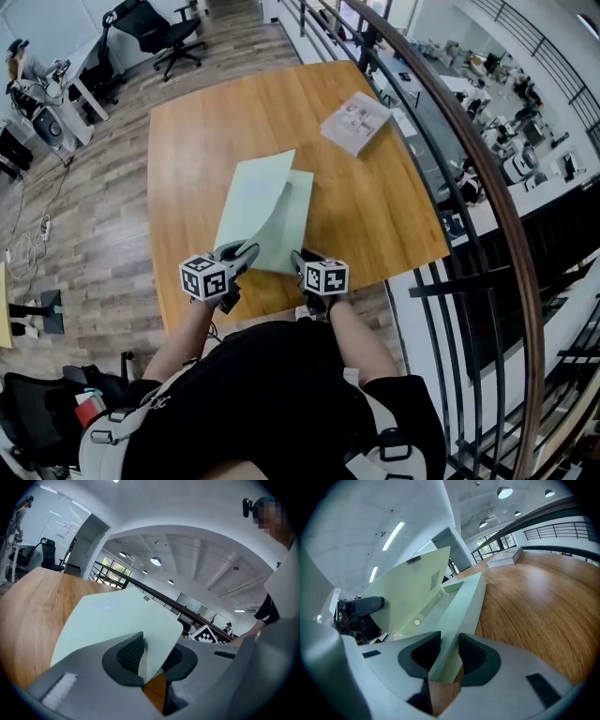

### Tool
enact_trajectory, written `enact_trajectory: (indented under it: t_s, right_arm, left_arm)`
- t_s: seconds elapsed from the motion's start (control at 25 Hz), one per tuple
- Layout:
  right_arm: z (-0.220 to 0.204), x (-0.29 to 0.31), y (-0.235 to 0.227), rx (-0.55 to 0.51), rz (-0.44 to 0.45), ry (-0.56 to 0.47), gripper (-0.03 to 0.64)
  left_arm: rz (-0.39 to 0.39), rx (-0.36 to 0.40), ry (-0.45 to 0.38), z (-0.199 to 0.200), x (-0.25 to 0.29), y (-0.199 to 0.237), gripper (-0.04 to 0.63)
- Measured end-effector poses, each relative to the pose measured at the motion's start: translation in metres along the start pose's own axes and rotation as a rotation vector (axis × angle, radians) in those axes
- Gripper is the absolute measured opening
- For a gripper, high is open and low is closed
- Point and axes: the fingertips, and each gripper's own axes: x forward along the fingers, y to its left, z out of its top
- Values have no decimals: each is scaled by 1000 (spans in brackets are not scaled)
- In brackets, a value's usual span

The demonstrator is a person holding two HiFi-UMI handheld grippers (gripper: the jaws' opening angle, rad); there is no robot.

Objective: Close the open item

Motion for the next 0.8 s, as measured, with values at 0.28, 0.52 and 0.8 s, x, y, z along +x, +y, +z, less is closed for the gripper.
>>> enact_trajectory:
  t_s: [0.28,0.52,0.8]
  right_arm:
    - [-1,-1,1,-2,6,6,120]
    - [-1,-1,0,-4,10,9,120]
    - [-2,-2,0,0,30,9,121]
  left_arm:
    - [-27,-39,109,-31,39,-6,60]
    - [5,-29,208,-57,61,1,66]
    - [54,191,363,-80,77,-11,140]
